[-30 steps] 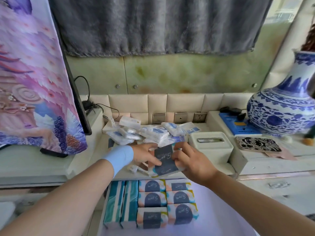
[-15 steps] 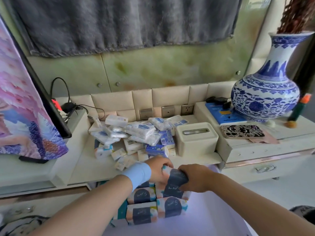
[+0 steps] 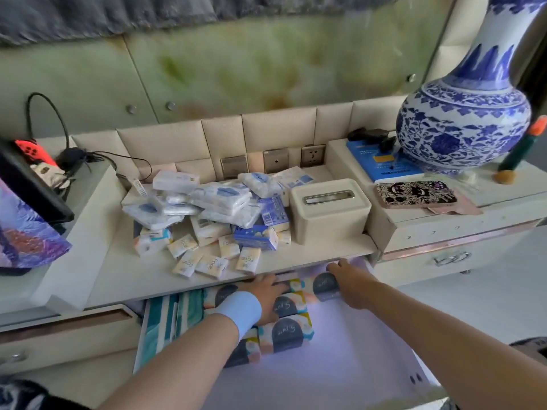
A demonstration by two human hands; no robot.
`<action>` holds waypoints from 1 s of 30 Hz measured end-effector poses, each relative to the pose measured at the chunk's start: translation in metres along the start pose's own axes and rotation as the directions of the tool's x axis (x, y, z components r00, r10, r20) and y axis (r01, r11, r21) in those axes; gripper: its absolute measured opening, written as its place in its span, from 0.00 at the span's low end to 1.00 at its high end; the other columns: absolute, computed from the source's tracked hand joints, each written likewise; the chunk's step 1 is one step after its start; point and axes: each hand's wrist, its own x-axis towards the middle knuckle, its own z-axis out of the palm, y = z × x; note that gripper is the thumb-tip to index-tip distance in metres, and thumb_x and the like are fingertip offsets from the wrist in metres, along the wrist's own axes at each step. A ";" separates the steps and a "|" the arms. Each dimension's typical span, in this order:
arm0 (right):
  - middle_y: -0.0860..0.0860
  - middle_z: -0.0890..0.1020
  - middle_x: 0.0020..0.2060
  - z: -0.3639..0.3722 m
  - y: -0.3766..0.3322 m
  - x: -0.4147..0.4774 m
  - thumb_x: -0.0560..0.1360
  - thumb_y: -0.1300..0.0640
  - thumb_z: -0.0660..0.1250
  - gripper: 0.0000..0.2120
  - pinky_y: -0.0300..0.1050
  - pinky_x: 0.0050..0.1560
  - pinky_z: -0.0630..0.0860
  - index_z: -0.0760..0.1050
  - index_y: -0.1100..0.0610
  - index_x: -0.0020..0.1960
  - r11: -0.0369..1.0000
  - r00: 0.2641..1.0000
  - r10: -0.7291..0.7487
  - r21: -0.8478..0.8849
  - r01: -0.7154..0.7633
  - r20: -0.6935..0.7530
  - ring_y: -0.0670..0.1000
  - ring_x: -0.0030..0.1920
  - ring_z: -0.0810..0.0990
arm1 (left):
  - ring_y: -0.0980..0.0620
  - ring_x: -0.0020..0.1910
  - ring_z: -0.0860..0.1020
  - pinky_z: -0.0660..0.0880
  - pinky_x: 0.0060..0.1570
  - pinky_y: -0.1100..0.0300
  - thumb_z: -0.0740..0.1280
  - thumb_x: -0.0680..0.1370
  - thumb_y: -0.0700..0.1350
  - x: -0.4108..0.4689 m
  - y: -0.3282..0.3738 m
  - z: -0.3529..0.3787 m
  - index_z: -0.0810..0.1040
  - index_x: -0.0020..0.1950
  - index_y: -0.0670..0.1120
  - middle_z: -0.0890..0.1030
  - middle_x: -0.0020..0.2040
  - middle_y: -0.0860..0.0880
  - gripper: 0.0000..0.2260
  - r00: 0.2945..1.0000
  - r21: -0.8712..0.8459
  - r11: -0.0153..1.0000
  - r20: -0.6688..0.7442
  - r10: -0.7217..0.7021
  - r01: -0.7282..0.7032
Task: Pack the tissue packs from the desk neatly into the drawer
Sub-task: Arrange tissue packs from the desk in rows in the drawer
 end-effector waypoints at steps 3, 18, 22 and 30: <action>0.54 0.63 0.71 0.016 -0.007 0.004 0.78 0.59 0.66 0.31 0.46 0.65 0.72 0.55 0.58 0.77 0.993 0.995 0.077 0.089 -0.071 -0.060 0.56 0.71 0.67 | 0.44 0.76 0.51 0.66 0.69 0.45 0.68 0.75 0.56 0.006 0.001 0.015 0.57 0.77 0.59 0.52 0.77 0.49 0.33 0.998 -0.047 0.998 -0.047 -0.032 0.030; 0.57 0.79 0.54 0.031 -0.026 0.021 0.75 0.58 0.68 0.16 0.52 0.55 0.80 0.70 0.62 0.60 0.486 0.851 0.501 0.761 -0.429 0.160 0.57 0.53 0.81 | 0.43 0.74 0.59 0.68 0.66 0.47 0.69 0.76 0.52 0.007 -0.006 0.008 0.60 0.77 0.57 0.58 0.76 0.48 0.31 0.999 0.062 0.998 -0.044 0.015 -0.012; 0.63 0.78 0.54 0.014 -0.031 0.004 0.76 0.65 0.63 0.15 0.54 0.49 0.83 0.73 0.68 0.62 0.359 0.850 0.451 0.817 -0.452 0.272 0.58 0.46 0.79 | 0.44 0.69 0.68 0.71 0.63 0.48 0.65 0.78 0.49 -0.005 -0.008 0.001 0.65 0.75 0.56 0.66 0.72 0.51 0.25 0.996 -0.072 0.996 -0.085 0.038 -0.045; 0.57 0.81 0.52 -0.038 -0.087 -0.026 0.80 0.55 0.60 0.13 0.48 0.33 0.82 0.72 0.63 0.60 0.633 0.909 0.252 0.654 -0.415 0.332 0.54 0.40 0.84 | 0.50 0.62 0.73 0.72 0.61 0.54 0.64 0.79 0.47 -0.040 -0.041 -0.023 0.72 0.69 0.55 0.73 0.66 0.53 0.18 0.953 -0.329 0.944 -0.285 -0.103 0.004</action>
